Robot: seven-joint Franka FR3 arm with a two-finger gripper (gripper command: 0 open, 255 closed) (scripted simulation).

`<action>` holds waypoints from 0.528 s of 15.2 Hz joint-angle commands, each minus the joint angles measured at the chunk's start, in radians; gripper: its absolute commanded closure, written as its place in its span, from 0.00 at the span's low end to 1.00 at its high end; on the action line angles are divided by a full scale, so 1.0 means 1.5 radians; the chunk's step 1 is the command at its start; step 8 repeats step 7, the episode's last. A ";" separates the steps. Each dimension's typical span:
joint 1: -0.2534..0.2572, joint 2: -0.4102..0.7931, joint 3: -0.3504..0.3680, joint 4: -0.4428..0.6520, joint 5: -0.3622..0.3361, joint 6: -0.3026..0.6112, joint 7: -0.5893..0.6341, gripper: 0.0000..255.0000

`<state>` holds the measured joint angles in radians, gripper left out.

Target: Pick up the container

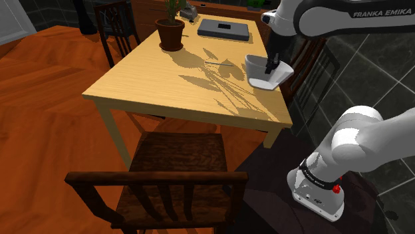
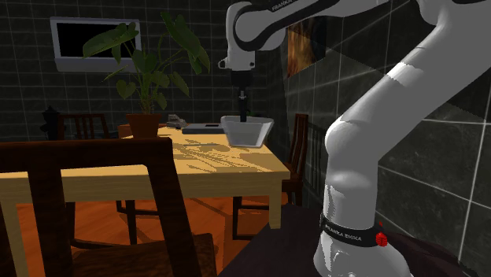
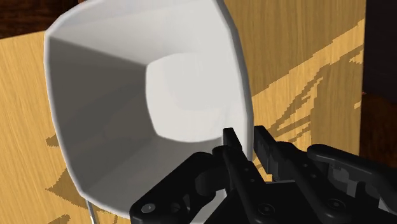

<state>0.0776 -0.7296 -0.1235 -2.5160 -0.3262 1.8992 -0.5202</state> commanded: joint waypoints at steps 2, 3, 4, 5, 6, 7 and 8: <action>0.001 0.001 0.003 0.027 0.004 -0.025 -0.006 1.00; 0.002 0.002 0.003 0.036 0.005 -0.033 -0.008 1.00; 0.002 0.002 0.004 0.046 0.007 -0.042 -0.010 1.00; 0.002 0.003 0.005 0.055 0.008 -0.050 -0.012 1.00; 0.002 0.003 0.005 0.056 0.008 -0.051 -0.012 1.00; 0.002 0.003 0.005 0.056 0.008 -0.051 -0.012 1.00; 0.002 0.003 0.005 0.056 0.008 -0.051 -0.012 1.00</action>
